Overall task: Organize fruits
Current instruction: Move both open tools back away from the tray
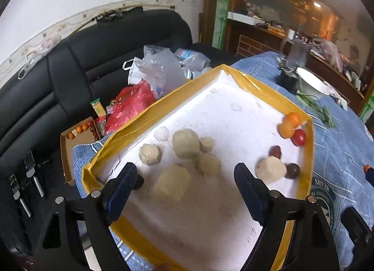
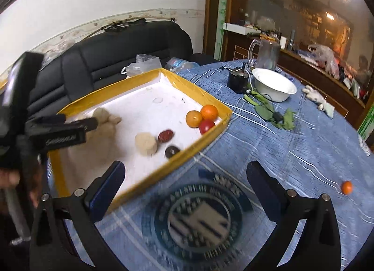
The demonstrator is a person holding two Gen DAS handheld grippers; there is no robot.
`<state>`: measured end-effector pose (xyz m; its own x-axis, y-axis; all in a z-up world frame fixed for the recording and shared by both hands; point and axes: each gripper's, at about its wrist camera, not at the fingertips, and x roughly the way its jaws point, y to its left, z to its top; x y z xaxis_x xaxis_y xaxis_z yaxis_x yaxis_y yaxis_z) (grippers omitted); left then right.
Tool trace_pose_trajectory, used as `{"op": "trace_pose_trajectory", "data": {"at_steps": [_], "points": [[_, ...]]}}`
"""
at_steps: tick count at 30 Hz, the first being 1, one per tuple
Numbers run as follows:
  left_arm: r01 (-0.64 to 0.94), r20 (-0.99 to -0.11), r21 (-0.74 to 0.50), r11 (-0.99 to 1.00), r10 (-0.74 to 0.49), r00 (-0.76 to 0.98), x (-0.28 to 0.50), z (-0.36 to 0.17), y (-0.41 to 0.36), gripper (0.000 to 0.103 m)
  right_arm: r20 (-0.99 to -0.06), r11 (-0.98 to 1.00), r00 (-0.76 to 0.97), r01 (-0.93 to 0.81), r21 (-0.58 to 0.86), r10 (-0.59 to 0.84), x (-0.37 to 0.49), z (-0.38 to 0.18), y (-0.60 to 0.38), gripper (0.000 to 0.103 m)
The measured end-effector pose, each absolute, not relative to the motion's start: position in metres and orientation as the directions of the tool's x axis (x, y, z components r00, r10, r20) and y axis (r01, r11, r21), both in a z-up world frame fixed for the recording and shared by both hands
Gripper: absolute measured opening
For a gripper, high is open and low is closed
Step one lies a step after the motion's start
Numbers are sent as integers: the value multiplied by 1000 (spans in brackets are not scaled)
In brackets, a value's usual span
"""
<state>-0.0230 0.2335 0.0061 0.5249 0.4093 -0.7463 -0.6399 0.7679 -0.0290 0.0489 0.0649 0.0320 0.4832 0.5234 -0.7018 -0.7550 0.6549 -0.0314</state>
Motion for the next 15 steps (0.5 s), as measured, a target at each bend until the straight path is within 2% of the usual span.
{"op": "trace_pose_trajectory", "data": {"at_steps": [3,7,15], "points": [[-625,-735,-1,781,423,530,-26,11,221,88,-695,651,487,-758,-36,529,33,38,45,103],[-609,-718,17,793,434,544,-31,18,207,102,-688,652,495,-757,-42,531,23,40,34,103],[-590,-693,-12,807,419,587,-41,24,202,102,-683,657,504,-752,-48,528,10,40,28,103]]}}
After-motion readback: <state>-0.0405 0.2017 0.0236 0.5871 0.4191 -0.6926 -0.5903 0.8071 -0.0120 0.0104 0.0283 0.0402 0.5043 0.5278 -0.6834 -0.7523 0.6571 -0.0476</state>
